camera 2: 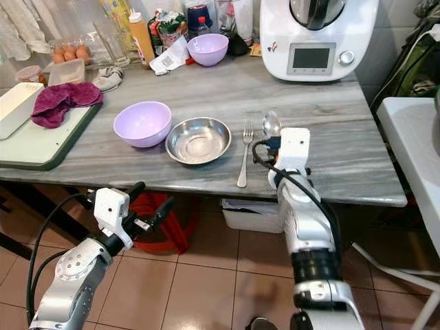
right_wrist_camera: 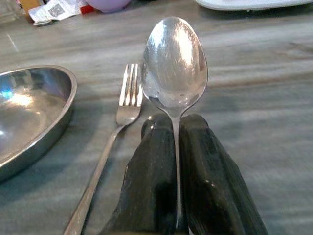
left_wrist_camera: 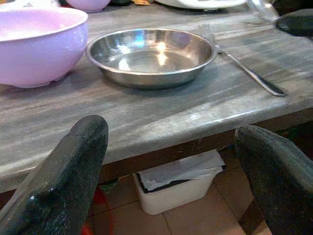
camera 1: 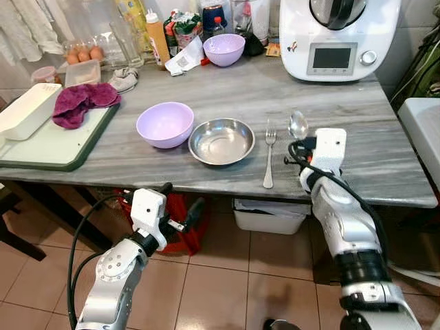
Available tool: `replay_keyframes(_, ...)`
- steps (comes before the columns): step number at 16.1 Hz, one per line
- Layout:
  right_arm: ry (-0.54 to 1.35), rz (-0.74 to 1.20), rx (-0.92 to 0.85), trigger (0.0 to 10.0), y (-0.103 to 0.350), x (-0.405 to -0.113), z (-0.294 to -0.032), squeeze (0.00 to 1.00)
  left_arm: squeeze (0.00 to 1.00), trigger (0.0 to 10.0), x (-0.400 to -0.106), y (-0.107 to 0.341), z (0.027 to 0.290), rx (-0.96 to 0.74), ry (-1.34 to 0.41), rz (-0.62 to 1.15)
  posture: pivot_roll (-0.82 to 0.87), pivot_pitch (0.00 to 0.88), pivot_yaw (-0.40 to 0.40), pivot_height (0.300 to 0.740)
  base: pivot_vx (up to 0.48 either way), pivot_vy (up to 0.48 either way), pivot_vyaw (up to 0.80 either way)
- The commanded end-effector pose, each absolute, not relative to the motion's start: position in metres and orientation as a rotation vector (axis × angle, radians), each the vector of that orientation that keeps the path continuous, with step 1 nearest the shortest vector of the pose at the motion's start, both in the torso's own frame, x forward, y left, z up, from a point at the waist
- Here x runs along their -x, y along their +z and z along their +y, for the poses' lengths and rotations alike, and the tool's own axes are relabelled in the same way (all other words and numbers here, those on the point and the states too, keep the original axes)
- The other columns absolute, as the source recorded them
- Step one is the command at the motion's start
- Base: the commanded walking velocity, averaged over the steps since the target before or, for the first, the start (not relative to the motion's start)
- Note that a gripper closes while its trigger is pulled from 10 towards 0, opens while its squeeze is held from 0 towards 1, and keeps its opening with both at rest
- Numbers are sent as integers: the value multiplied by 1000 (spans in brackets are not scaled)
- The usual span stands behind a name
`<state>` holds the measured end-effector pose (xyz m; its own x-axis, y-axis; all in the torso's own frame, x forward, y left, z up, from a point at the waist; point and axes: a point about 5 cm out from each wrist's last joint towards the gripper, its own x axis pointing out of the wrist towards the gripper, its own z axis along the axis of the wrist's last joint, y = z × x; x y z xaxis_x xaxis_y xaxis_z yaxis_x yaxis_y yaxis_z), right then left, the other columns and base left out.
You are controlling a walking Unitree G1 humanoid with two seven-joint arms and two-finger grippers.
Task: Setting the table
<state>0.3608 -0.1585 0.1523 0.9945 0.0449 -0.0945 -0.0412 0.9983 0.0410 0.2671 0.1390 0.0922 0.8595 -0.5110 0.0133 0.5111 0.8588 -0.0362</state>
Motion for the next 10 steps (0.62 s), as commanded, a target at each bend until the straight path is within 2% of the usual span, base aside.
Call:
replay_keyframes(1, 52, 111, -51, 10000, 152, -363, -156, 0, 0, 10000, -264, 93, 141, 26, -552, 2, -99, 138, 119, 740, 0, 0, 0)
replay_keyframes(7, 68, 175, -106, 10000, 146, -373, -151, 0, 0, 10000, -259, 94, 136, 24, -611, 1, -93, 150, 121, 740, 0, 0, 0)
replay_keyframes(10, 55, 191, -115, 10000, 145, -378, -153, 0, 0, 10000, -257, 97, 132, 85, -623, -2, -84, 161, 126, 740, 0, 0, 0)
